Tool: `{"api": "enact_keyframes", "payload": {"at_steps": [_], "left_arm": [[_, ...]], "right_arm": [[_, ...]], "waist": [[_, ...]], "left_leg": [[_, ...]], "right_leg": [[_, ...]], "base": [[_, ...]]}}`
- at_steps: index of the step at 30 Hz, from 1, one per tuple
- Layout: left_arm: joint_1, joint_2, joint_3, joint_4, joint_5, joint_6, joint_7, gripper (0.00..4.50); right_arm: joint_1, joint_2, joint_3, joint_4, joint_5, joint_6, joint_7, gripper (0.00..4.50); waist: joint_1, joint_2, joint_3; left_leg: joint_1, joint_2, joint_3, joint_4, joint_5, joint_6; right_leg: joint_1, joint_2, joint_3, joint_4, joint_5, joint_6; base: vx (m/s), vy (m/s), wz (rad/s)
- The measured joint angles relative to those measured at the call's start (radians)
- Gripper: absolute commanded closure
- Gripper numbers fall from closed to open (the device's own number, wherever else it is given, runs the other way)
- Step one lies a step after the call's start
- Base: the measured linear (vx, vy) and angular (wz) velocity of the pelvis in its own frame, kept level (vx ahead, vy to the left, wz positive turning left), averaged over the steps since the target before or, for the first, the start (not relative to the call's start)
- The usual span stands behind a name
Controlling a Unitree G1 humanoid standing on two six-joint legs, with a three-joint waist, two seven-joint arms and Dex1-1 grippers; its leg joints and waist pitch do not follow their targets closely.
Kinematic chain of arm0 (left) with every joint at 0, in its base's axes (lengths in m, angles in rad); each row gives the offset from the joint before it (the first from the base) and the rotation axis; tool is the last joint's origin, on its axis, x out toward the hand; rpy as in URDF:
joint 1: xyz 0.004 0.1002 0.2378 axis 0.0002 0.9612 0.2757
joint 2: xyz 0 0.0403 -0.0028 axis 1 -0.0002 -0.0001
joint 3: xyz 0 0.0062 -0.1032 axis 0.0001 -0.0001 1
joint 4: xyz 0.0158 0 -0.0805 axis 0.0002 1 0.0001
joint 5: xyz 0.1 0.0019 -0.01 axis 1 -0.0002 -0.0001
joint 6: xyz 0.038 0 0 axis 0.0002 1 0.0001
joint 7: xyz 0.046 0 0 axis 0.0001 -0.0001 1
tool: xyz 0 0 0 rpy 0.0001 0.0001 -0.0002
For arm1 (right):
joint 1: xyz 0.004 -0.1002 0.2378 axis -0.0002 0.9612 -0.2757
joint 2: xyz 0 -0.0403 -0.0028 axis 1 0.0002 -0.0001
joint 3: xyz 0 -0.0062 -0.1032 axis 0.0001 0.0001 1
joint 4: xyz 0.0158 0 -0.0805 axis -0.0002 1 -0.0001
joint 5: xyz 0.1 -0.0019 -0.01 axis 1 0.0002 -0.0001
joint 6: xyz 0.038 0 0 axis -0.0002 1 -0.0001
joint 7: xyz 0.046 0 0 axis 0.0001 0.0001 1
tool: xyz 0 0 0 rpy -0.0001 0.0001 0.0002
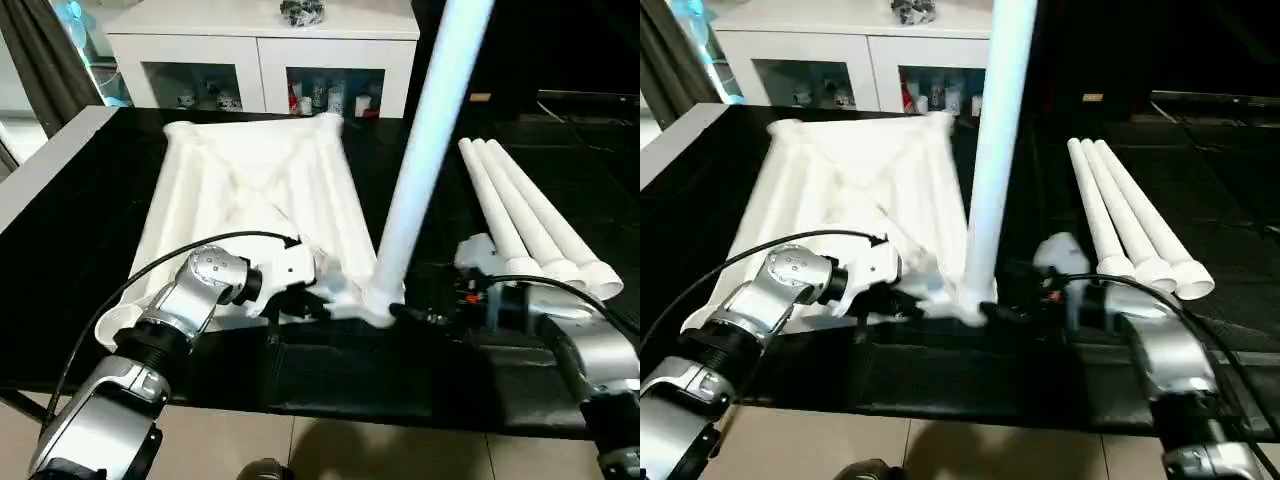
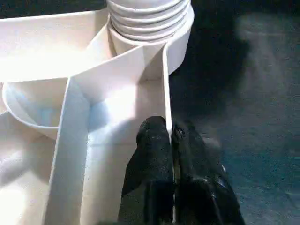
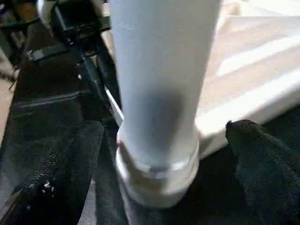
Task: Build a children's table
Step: Rotate leg to tighten
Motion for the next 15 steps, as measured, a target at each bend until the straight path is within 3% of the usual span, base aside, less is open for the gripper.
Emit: {"api": "enact_keyframes", "payload": {"at_steps": [8,9,15], "left_arm": [[-0.002,-0.004,-0.025,0.0,-0.003,-0.043,-0.066,4.5],[-0.002,-0.004,-0.026,0.0,-0.003,-0.045,-0.068,4.5],[-0.002,-0.003,-0.027,0.0,-0.002,-0.051,-0.069,4.5]], "right_arm": [[-0.03,0.001,0.053,0.037,-0.028,-0.031,0.068,0.04],[-0.032,0.001,0.056,0.042,-0.028,-0.031,0.072,0.3],[-0.038,0.0,0.063,0.06,-0.017,-0.029,0.094,0.68]], "waist": [[-0.003,0.0,0.0],[-0.003,0.0,0.0],[-0.003,0.0,0.0]], "left_leg": [[0.0,-0.001,0.003,0.0,0.0,0.001],[0.0,-0.001,0.003,0.0,0.0,0.001],[0.0,-0.001,0.003,0.0,0.0,0.001]], "right_leg": [[0.0,-0.004,-0.001,0.0,0.0,0.0],[0.0,-0.004,-0.001,0.0,0.0,0.0],[0.0,-0.004,-0.001,0.001,0.0,0.0]], "base": [[0.0,0.0,0.0],[0.0,0.0,0.0],[0.0,0.0,0.0]]}}
